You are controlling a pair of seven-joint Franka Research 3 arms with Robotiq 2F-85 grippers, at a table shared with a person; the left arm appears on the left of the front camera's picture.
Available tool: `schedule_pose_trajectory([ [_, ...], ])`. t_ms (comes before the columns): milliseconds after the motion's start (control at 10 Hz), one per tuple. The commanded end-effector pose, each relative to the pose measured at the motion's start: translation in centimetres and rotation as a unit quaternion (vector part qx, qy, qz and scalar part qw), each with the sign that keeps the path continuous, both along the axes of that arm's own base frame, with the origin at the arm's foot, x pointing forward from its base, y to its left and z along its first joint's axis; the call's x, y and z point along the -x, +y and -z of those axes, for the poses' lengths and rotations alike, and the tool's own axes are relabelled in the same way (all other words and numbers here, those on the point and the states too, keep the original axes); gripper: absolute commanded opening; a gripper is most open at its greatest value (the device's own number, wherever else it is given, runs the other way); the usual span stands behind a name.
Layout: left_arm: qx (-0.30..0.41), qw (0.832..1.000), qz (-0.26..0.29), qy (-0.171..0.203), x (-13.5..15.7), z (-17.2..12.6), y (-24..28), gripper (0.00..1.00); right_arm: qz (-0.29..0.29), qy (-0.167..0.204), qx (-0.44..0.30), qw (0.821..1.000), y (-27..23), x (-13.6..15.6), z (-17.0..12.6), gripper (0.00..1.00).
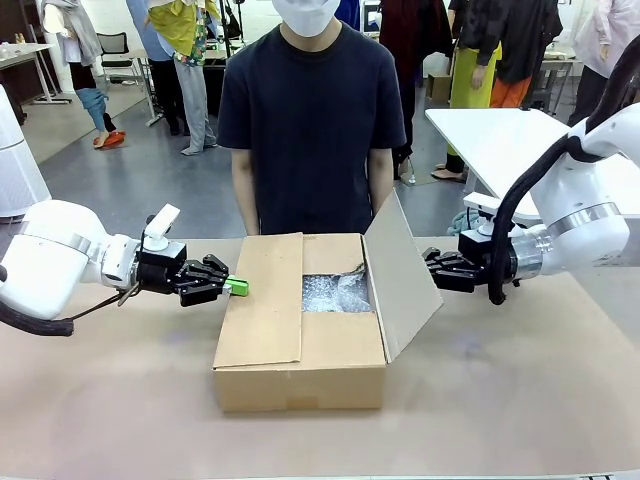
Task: Wrap the clocks to prevent damage.
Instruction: Push the left (or right) flap of the Package Box to close it.
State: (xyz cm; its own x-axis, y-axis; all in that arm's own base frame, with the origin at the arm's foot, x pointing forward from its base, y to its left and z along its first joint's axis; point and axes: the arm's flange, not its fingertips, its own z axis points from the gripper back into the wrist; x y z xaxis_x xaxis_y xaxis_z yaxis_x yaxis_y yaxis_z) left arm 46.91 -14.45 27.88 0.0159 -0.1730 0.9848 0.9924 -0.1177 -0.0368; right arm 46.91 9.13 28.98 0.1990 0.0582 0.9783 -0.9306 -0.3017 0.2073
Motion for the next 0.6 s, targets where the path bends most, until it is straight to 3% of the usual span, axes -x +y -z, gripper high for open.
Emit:
schedule_pose_trajectory([
  [0,-0.001,1.0,-0.006,0.003,0.2,0.4,-0.2,0.0,0.017,-0.011,0.0,1.0,1.1,-1.0,0.4,0.01],
  [500,-0.001,1.0,-0.006,0.003,0.2,0.4,-0.2,0.0,0.002,-0.006,0.005,1.0,5.2,-2.0,1.2,0.01],
])
